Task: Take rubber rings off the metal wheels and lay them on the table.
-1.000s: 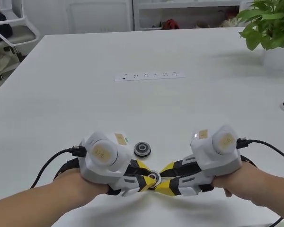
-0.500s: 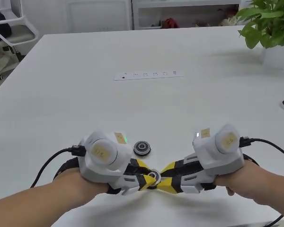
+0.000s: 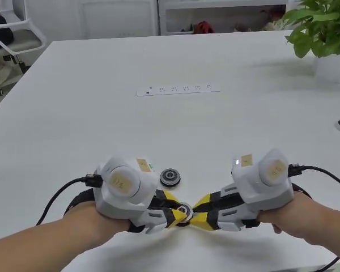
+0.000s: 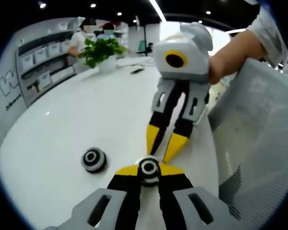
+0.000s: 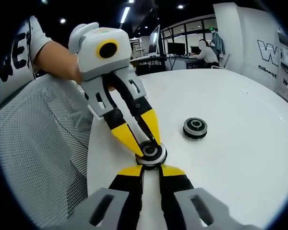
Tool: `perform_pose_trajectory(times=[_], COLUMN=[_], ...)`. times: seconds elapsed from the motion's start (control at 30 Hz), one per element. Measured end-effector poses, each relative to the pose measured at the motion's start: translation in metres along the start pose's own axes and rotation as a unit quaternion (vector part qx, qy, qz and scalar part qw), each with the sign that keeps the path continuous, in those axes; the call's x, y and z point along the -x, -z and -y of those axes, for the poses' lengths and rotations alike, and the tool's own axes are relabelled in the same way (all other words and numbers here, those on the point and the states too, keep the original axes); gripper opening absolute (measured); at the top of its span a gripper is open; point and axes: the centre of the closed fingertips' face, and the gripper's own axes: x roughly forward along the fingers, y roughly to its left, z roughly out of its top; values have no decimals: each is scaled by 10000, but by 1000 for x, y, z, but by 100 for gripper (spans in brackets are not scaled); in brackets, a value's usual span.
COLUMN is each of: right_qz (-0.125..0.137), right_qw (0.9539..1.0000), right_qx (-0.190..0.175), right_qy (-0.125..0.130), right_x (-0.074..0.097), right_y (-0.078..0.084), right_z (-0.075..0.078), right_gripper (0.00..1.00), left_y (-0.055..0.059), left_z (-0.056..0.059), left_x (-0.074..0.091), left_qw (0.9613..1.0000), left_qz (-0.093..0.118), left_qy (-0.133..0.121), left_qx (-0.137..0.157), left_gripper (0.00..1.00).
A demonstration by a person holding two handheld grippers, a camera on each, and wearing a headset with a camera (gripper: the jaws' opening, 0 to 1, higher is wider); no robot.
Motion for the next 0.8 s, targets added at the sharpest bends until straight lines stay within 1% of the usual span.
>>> perform_pose_trajectory(times=[0.33, 0.37, 0.43, 0.47, 0.5, 0.53, 0.6, 0.63, 0.7, 0.8], right_qz=[-4, -1, 18, -16, -46, -76, -97, -52, 43, 131], right_qw=[10000, 10000, 9999, 9997, 9997, 9998, 9999, 9999, 9998, 9998], right_qx=[-14, -31, -97, -234, -232, -175, -140, -155, -169, -82], right_qy=[29, 54, 36, -17, -17, 23, 27, 43, 71, 108], right_x=[2, 2, 2, 2, 1, 2, 3, 5, 6, 5], right_y=[1, 1, 0, 2, 3, 4, 4, 3, -1, -6], right_z=[1, 3, 4, 2, 2, 3, 2, 2, 3, 4], right_gripper=[2, 0, 0, 0, 0, 2, 11, 13, 16, 23], left_y=[0, 0, 0, 0, 0, 0, 0, 0, 0, -1], left_z=[0, 0, 0, 0, 0, 0, 0, 0, 0, 0], left_x=[0, 0, 0, 0, 0, 0, 0, 0, 0, -1], left_qw=[10000, 10000, 10000, 10000, 10000, 10000, 10000, 10000, 10000, 10000], left_qz=[3, 3, 8, 12, 15, 16, 17, 19, 25, 26], left_qy=[-16, -16, -15, -16, -17, -18, -20, -18, -17, -16], left_qx=[16, 11, 14, 20, 21, 21, 21, 20, 30, 28], left_gripper=[13, 13, 14, 14, 14, 14, 14, 14, 14, 14])
